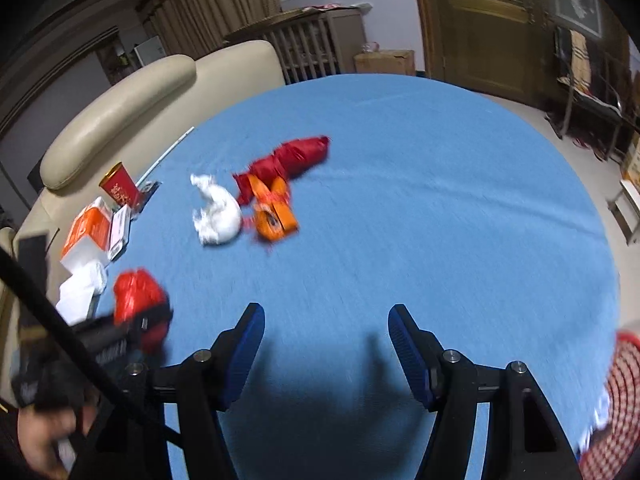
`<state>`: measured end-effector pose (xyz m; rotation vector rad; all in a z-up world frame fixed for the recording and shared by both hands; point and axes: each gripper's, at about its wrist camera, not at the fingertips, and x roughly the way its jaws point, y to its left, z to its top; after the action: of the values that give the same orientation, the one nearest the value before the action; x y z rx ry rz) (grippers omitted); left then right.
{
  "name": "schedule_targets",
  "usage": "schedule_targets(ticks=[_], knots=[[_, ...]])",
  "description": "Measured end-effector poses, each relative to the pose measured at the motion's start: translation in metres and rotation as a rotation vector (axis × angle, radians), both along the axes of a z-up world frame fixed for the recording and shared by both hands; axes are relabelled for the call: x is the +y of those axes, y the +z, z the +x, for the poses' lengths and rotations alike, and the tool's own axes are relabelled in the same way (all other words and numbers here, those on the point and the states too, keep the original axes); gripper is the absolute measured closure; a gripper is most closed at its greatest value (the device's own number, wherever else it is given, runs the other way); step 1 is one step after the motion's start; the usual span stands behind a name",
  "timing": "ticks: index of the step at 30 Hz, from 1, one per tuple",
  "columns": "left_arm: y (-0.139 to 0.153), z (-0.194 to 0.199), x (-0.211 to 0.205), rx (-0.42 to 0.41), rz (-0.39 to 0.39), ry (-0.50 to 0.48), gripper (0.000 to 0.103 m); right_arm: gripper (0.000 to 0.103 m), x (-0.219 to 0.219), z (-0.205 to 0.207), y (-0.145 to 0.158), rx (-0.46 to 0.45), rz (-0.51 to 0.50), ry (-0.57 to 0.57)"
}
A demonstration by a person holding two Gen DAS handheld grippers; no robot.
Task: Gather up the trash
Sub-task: 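Grasp the red plastic bag with the left tool while the right tool grasps the orange bag, then carry the red bag and orange bag over the red wastebasket with both tools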
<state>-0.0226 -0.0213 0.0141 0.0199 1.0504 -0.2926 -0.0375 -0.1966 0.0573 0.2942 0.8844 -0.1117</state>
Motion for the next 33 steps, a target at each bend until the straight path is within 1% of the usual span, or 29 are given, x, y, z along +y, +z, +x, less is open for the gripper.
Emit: schedule_targets(ticks=[4, 8, 14, 16, 18, 19, 21, 24, 27, 33], knots=[[0.0, 0.0, 0.0, 0.0, -0.003, -0.003, 0.059, 0.035, 0.007, 0.04, -0.003, 0.01, 0.014, 0.035], [-0.001, 0.0, 0.001, -0.001, -0.006, -0.002, 0.059, 0.035, 0.015, 0.066, -0.005, 0.004, 0.005, 0.061], [-0.001, 0.0, 0.001, 0.0, -0.007, -0.004, 0.059, 0.036, 0.027, 0.099, -0.012, 0.021, -0.048, 0.089], [-0.001, 0.0, 0.0, -0.002, -0.003, -0.005, 0.059, 0.039, 0.031, 0.108, -0.015, 0.028, -0.06, 0.095], [-0.001, 0.0, 0.0, -0.002, -0.001, -0.005, 0.059, 0.048, 0.033, 0.117, -0.019, 0.042, -0.066, 0.103], [-0.001, 0.0, 0.0, -0.002, -0.001, -0.004, 0.059, 0.05, 0.034, 0.122, -0.022, 0.054, -0.064, 0.109], [-0.001, 0.0, 0.0, -0.001, -0.002, -0.005, 0.059, 0.064, 0.033, 0.129, -0.029, 0.079, -0.056, 0.105], [-0.001, 0.0, 0.0, 0.001, 0.001, -0.005, 0.059, 0.068, 0.033, 0.13, -0.034, 0.083, -0.066, 0.105], [0.0, 0.0, -0.001, 0.005, 0.003, 0.0, 0.059, 0.068, 0.034, 0.123, -0.032, 0.079, -0.072, 0.107], [0.001, -0.001, -0.002, 0.021, 0.018, 0.013, 0.059, 0.068, 0.026, 0.094, -0.025, 0.056, -0.076, 0.095]])
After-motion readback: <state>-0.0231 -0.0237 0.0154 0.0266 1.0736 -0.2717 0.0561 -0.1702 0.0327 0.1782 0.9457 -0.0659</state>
